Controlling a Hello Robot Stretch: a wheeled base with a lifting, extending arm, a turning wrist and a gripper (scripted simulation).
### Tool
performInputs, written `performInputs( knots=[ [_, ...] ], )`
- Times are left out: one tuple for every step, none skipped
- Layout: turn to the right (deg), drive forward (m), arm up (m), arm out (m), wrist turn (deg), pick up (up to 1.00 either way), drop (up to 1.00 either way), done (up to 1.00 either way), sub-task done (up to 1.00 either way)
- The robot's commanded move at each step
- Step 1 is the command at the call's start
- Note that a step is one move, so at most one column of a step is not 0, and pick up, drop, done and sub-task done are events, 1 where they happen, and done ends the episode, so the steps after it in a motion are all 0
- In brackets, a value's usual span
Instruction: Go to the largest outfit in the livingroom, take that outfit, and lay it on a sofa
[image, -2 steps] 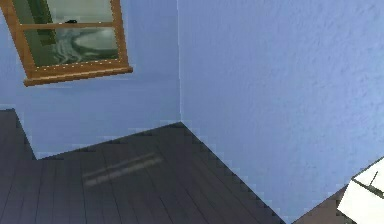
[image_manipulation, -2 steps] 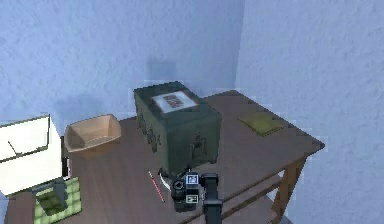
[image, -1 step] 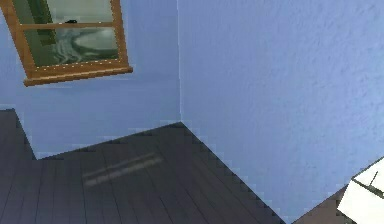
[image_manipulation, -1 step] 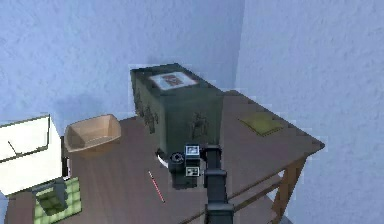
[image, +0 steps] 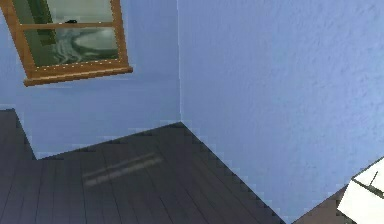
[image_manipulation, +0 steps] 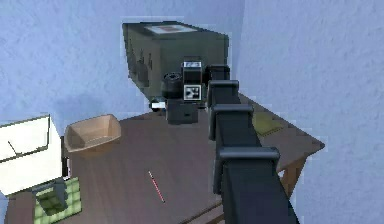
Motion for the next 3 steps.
performInputs(
  knots=[
    [0.0, 0.00, 0.00, 0.00, -45.0, 0.00, 0.00, 0.00, 0.00],
    [0.0, 0.00, 0.00, 0.00, -45.0, 0.00, 0.00, 0.00, 0.00],
    [0.0, 0.00, 0.00, 0.00, -30.0, 0.00, 0.00, 0.00, 0.00]
  ],
)
